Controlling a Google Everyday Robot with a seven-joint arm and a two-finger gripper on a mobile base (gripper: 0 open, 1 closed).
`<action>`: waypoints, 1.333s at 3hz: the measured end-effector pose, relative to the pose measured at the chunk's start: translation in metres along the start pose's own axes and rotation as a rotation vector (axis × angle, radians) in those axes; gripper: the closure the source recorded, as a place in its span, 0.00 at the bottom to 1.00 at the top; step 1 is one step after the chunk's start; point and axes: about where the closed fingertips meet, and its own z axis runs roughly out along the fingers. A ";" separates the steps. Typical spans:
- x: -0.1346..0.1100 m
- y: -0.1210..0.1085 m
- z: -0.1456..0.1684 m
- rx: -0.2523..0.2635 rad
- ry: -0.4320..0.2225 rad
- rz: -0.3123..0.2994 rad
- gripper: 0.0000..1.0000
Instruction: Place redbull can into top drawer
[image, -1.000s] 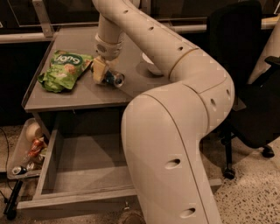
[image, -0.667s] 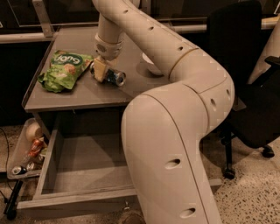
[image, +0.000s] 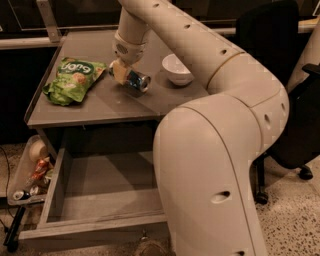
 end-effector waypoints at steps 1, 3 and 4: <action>0.025 0.007 -0.033 0.014 -0.040 0.064 1.00; 0.082 0.039 -0.030 -0.017 -0.001 0.173 1.00; 0.082 0.039 -0.030 -0.017 -0.001 0.173 1.00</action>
Offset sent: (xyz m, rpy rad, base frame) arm -0.1295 -0.0887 0.0082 0.0884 0.1023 -0.2704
